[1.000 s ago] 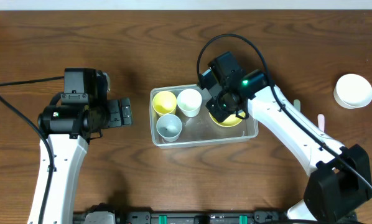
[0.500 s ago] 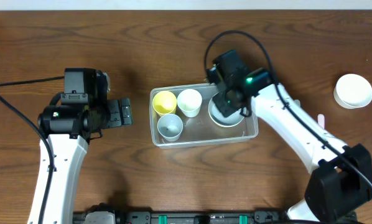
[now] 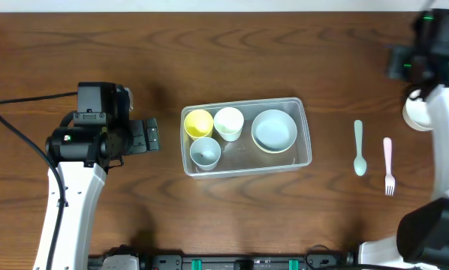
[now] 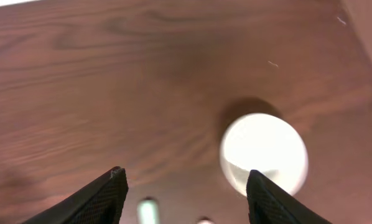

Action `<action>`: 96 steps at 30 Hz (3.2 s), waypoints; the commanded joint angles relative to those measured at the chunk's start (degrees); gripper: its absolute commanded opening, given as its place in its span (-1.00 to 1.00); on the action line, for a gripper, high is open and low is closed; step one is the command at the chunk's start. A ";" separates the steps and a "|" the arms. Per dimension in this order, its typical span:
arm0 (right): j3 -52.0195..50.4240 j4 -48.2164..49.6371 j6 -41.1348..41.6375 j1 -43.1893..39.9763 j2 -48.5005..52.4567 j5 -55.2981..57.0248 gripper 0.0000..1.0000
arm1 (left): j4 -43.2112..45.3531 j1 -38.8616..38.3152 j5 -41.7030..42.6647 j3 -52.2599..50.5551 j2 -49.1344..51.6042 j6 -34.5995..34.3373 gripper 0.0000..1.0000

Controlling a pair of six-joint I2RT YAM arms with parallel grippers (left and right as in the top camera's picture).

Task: Pack container
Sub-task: 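Stack the light-blue bowl onto the yellow bowl in the container, then grasp the white bowl with the right gripper, then stack the white bowl onto the bowls in the container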

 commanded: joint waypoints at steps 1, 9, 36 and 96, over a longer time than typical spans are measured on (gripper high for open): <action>0.17 -0.24 -0.57 -4.52 3.98 -3.52 0.28 | -0.04 0.09 0.61 0.04 -0.20 -0.52 0.96; 0.17 -0.20 -2.21 -9.86 14.73 -4.63 0.41 | -0.11 0.09 0.61 0.04 -0.20 -0.52 0.96; -0.90 -3.04 -2.16 -11.23 24.37 -6.58 -0.63 | -0.04 0.09 0.61 0.04 -0.20 -0.50 0.96; -0.90 -18.05 -8.39 43.56 8.96 -14.25 -0.63 | -1.09 0.09 0.61 0.04 -0.20 -0.50 0.96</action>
